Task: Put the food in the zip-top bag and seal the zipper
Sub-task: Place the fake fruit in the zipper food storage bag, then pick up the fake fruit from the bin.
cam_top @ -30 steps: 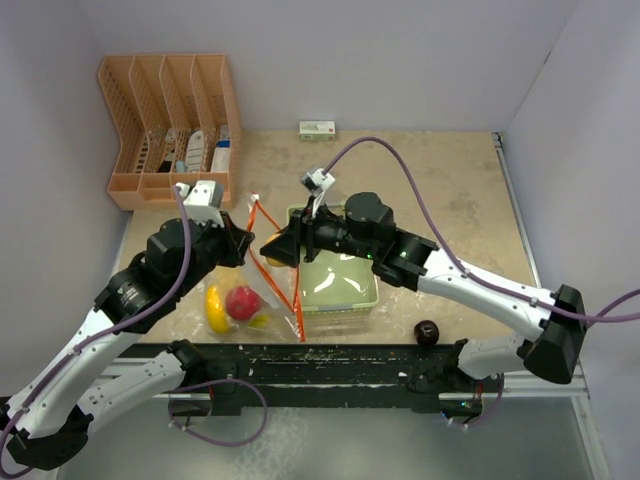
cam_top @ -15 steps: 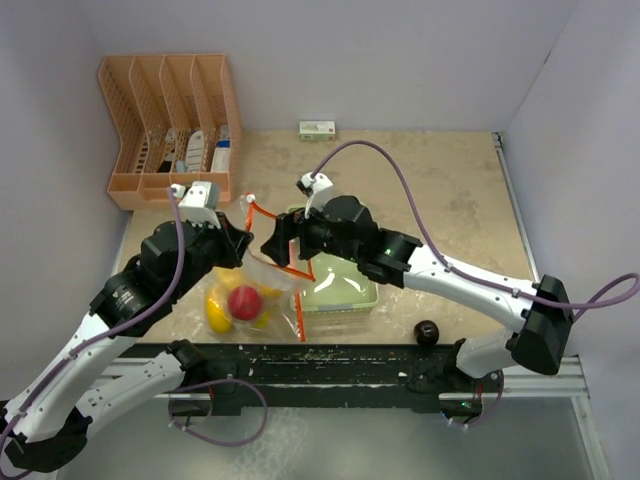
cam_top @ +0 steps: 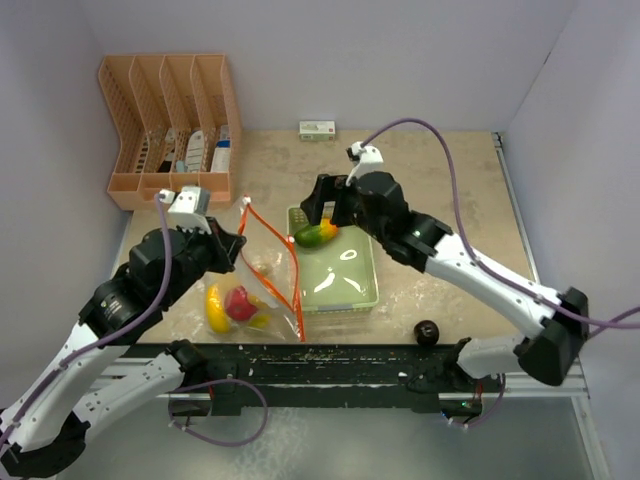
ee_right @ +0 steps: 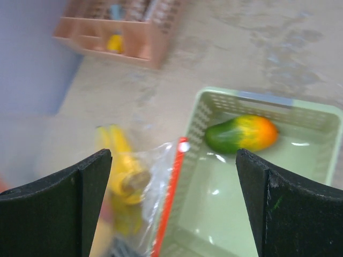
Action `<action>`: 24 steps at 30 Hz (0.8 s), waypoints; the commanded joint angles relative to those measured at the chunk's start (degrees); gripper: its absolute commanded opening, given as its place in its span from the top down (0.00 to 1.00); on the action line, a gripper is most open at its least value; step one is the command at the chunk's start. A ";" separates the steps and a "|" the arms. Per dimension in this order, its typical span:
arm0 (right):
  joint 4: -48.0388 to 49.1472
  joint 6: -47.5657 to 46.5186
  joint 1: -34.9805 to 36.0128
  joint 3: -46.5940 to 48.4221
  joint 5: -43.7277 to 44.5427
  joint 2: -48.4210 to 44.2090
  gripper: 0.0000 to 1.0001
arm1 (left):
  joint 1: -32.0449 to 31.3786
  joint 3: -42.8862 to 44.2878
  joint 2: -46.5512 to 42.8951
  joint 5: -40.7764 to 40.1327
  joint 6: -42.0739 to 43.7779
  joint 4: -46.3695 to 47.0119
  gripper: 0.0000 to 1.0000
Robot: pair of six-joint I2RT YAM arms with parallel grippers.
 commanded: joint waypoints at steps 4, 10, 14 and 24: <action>-11.14 7.14 -2.72 7.53 10.41 17.86 0.00 | -0.17 3.64 -3.12 -2.37 0.22 -0.80 1.00; -12.20 21.05 -3.15 10.32 14.08 26.42 0.01 | -0.20 4.25 -3.66 -2.26 0.84 -1.76 1.00; -12.79 26.97 -3.99 11.52 16.19 28.83 0.01 | -0.19 4.99 -4.72 -2.26 1.07 -2.73 1.00; -19.23 36.57 -6.91 19.85 11.61 40.04 0.00 | -0.20 4.72 -6.45 -3.19 1.99 -4.01 1.00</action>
